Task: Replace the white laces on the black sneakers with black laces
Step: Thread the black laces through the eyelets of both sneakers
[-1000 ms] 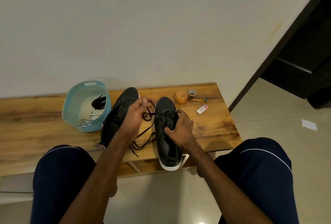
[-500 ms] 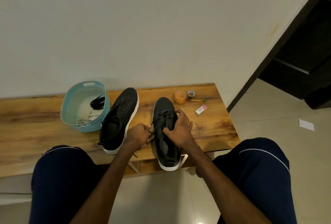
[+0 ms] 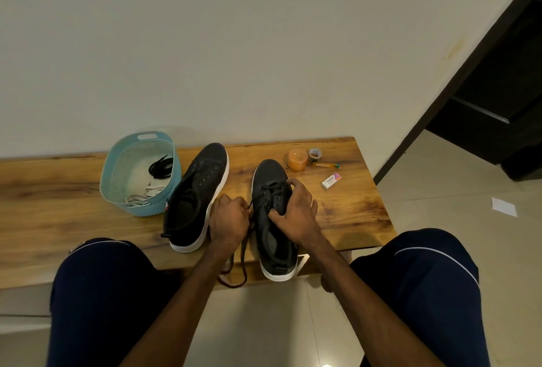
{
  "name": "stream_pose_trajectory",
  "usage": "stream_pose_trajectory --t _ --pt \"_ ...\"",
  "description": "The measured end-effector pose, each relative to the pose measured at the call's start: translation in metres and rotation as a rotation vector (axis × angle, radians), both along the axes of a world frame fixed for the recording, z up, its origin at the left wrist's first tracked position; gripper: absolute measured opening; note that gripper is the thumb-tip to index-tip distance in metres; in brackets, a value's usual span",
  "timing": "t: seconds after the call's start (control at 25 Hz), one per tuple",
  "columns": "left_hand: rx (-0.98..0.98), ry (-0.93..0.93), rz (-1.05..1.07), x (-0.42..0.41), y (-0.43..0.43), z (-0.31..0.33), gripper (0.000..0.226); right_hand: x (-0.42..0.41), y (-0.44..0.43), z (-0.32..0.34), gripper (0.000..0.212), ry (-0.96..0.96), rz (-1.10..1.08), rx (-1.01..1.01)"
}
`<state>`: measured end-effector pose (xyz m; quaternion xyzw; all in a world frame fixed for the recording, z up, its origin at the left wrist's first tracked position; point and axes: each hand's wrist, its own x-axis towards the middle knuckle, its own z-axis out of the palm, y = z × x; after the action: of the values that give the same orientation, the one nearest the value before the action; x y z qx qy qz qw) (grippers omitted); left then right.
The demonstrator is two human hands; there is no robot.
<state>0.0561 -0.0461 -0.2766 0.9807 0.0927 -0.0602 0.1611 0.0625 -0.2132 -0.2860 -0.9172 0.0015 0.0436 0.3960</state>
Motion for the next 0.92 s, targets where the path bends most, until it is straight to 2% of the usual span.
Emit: stream_pose_trajectory --t 0.08,0.12,0.2,0.28,0.36,0.4,0.48,0.56,0.68,0.84,0.92 --pt "-0.064 -0.082 0.047 0.006 0.0 0.003 0.022 0.0 0.0 0.001 0.083 -0.012 0.014 -0.013" --pt "-0.182 -0.102 0.104 0.011 0.002 0.007 0.022 0.0 0.0 0.003 0.084 -0.015 0.023 -0.018" --pt "-0.641 -0.068 0.264 0.021 0.007 0.022 0.029 0.0 0.0 0.009 0.083 -0.018 0.043 -0.036" --pt "-1.127 0.042 0.406 0.025 0.015 0.05 0.033 0.0 0.003 0.017 0.074 -0.089 0.065 -0.079" --pt "-1.499 0.13 0.396 0.027 0.025 0.076 0.03 -0.004 0.011 0.027 0.051 -0.284 0.069 -0.082" --pt "-1.672 0.135 0.358 0.028 0.031 0.087 0.028 -0.008 0.019 0.033 0.037 -0.363 0.06 -0.02" --pt "-1.943 0.112 0.282 0.028 0.039 0.104 0.028 -0.018 0.042 0.047 0.024 -0.333 0.081 0.198" --pt "-2.081 0.083 0.249 0.024 0.044 0.115 0.029 -0.028 0.062 0.052 0.033 -0.177 0.197 0.333" --pt "-2.174 0.061 0.29 0.019 0.051 0.121 0.032 -0.032 0.07 0.049 0.041 -0.031 0.31 0.346" --pt "-2.155 0.129 0.321 0.012 0.055 0.124 0.033 -0.026 0.071 0.052 0.051 -0.032 0.212 0.434" --pt "-2.133 0.148 0.322 0.009 0.052 0.123 0.033 -0.025 0.078 0.054 0.049 -0.002 0.269 0.416"
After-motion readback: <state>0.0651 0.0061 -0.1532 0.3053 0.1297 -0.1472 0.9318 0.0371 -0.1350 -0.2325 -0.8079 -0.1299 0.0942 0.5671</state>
